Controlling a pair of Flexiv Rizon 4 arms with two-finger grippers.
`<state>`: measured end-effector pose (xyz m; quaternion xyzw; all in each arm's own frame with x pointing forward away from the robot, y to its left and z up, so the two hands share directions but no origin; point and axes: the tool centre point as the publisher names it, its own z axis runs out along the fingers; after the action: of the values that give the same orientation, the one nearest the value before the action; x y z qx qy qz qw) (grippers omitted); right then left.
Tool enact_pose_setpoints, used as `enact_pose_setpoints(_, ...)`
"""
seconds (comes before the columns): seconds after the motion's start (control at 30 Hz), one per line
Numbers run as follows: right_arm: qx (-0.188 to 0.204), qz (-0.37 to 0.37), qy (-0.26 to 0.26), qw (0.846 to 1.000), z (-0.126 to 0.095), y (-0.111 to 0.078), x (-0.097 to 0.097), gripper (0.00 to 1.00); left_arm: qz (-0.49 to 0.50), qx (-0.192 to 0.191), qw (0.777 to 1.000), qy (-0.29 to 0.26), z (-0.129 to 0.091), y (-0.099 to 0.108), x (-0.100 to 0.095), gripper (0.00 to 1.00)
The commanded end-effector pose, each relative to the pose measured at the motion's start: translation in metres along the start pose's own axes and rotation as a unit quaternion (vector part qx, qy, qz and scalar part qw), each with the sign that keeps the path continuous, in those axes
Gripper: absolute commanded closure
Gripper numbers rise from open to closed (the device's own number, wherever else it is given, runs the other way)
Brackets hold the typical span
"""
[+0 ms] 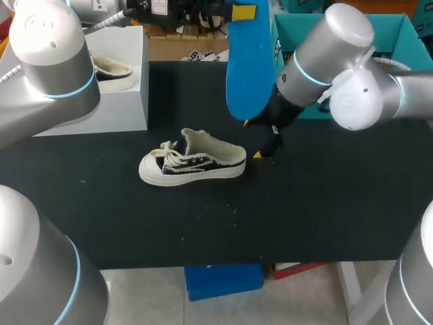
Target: Take the shoe out of the shoebox, open the shoe tongue, remove and reinsert the insole, then place the shoe into the shoebox
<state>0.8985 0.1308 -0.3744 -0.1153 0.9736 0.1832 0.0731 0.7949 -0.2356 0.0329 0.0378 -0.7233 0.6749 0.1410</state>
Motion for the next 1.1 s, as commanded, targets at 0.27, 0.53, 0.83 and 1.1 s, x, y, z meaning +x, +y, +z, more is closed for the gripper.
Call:
enact_pose_setpoints(0.27,0.141,-0.022,0.039,0.989,0.002,0.023,-0.005,0.00,0.000,0.000,1.000,-0.002,0.001,0.000,0.001,1.00)
enact_pose_setpoints(0.53,0.144,-0.028,0.059,0.987,0.004,0.037,-0.006,0.00,0.000,0.000,1.000,-0.002,0.001,0.000,0.001,1.00)
enact_pose_setpoints(0.83,0.150,-0.023,0.069,0.986,0.006,0.051,-0.006,0.00,0.000,0.000,1.000,-0.002,0.001,0.000,0.001,1.00)
enact_pose_setpoints(1.1,0.150,-0.015,0.073,0.986,0.009,0.059,-0.004,0.00,0.000,0.000,1.000,-0.002,0.001,0.000,0.001,1.00)
